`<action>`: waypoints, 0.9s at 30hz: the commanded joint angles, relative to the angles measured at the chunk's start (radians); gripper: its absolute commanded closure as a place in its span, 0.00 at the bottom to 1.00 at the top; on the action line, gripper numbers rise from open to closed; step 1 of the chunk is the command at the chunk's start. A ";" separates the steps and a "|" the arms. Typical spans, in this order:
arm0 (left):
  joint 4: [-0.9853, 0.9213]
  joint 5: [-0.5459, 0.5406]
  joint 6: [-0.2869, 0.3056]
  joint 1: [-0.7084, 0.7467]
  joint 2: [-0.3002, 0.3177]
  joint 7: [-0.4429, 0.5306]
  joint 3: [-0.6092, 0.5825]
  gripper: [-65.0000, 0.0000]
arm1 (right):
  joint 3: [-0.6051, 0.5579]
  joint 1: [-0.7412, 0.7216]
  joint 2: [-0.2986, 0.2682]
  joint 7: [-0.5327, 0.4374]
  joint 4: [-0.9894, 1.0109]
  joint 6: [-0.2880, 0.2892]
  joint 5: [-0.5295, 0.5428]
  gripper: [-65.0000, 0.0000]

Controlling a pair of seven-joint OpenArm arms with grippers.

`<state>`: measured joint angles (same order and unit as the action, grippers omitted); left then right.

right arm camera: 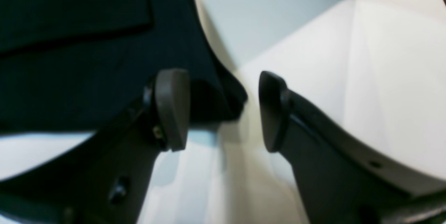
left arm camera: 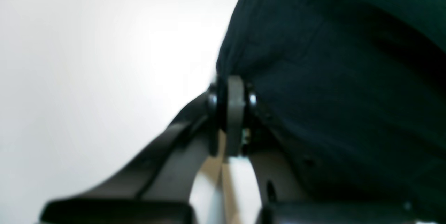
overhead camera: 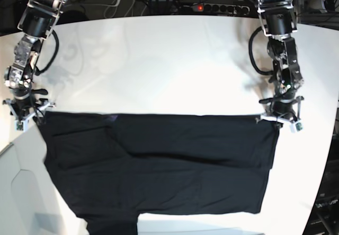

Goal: Fold the T-shirt properly
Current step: 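Drag the held hem back toward the robot, flattening the shirt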

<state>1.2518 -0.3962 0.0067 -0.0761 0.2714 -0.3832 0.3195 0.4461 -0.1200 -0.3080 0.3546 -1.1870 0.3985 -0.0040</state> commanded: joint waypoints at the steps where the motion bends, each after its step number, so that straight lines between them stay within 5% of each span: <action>1: 0.036 -0.002 0.000 -0.006 0.016 0.023 0.005 1.00 | 0.004 -0.019 -0.016 -0.021 -0.018 -0.003 0.005 0.50; 27: 0.062 0.000 0.000 0.051 0.015 0.023 0.056 1.00 | -0.002 -0.039 -0.012 -0.021 0.014 -0.005 0.005 0.50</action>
<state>1.2976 -0.3977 0.0044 -0.0093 0.2699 -0.3855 0.3668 0.4419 -0.1467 -0.3077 0.3473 -1.1641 0.3969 -0.0040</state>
